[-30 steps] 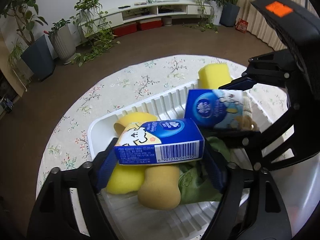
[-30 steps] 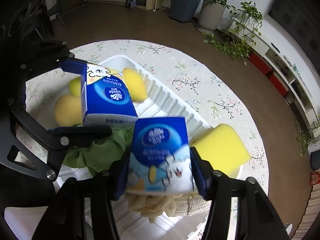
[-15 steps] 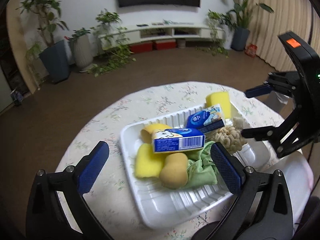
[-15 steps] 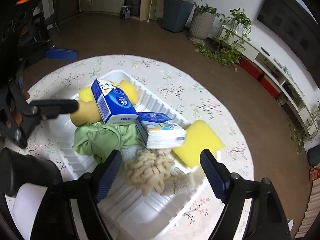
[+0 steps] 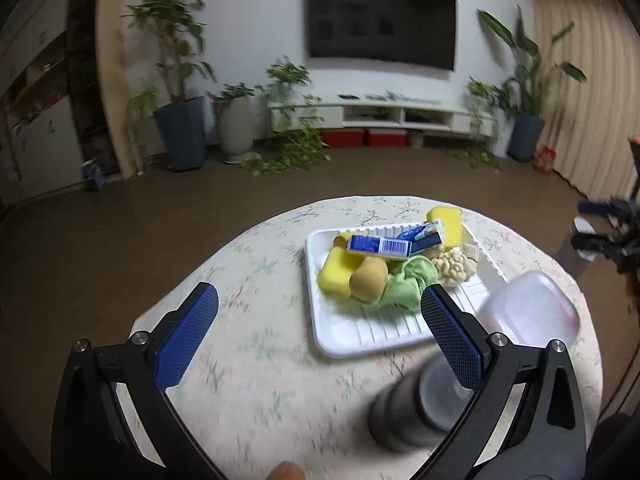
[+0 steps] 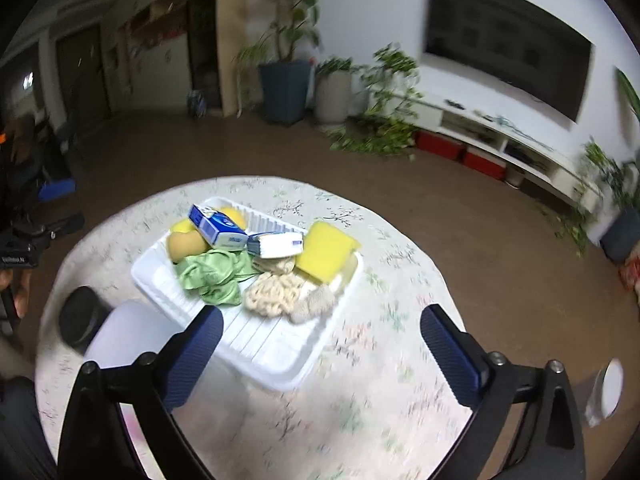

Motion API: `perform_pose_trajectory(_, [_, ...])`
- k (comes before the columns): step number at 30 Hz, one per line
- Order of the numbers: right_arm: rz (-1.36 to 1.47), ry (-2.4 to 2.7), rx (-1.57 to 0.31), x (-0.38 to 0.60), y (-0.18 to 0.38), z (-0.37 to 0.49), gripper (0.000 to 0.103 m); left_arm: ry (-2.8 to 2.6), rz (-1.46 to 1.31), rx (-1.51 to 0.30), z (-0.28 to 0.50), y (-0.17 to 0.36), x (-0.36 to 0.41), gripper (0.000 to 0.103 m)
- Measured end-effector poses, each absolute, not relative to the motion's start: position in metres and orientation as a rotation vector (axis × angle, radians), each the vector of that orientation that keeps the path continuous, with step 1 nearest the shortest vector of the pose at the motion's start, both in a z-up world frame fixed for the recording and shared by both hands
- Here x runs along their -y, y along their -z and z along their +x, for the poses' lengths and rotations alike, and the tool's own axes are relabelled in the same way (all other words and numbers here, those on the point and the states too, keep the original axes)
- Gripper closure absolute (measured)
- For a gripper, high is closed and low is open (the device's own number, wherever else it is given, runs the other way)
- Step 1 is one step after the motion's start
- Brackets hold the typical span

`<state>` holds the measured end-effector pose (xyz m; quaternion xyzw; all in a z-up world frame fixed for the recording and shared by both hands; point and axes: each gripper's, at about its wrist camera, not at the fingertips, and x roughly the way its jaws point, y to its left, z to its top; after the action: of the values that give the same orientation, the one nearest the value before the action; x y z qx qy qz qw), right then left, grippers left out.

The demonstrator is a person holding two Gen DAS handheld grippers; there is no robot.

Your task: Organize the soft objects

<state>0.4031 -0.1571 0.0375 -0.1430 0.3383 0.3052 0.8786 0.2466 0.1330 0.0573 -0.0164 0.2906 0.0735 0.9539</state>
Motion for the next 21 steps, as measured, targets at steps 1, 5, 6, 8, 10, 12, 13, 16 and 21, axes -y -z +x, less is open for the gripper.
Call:
perform_pose_trajectory(1, [-0.269, -0.623, -0.694, 0.167, -0.037, 0.390, 0.000, -0.182, -0.052, -0.596, 0.234, -0.055, -0.130, 0.000])
perform_pose_trajectory(5, [-0.206, -0.579, -0.657, 0.186, -0.022, 0.337, 0.000, -0.215, -0.135, -0.641, 0.199, -0.035, -0.121, 0.000])
perform_pose_trajectory(6, [-0.190, -0.557, -0.653, 0.188, -0.013, 0.318, 0.000, -0.205, -0.162, -0.646, 0.188, -0.027, -0.116, 0.000])
perform_pose_trajectory(8, [-0.171, -0.536, -0.644, 0.189, 0.001, 0.292, 0.000, -0.192, -0.185, -0.664, 0.177, -0.016, -0.108, 0.000])
perform_pose_trajectory(10, [-0.147, -0.525, -0.649, 0.185, 0.019, 0.265, 0.000, -0.187, -0.209, -0.685, 0.161, -0.002, -0.100, 0.000])
perform_pose_trajectory(12, [-0.139, -0.502, -0.653, 0.181, 0.032, 0.247, 0.000, -0.176, -0.222, -0.685, 0.151, 0.005, -0.093, 0.000])
perform_pose_trajectory(13, [-0.134, -0.482, -0.649, 0.178, 0.041, 0.235, 0.000, -0.177, -0.228, -0.690, 0.144, 0.010, -0.089, 0.000])
perform_pose_trajectory(16, [-0.105, -0.428, -0.647, 0.178, 0.061, 0.214, 0.000, -0.217, -0.204, -0.705, 0.134, 0.019, -0.077, 0.000])
perform_pose_trajectory(21, [-0.086, -0.368, -0.656, 0.180, 0.082, 0.194, 0.000, -0.249, -0.162, -0.733, 0.129, 0.033, -0.061, 0.000])
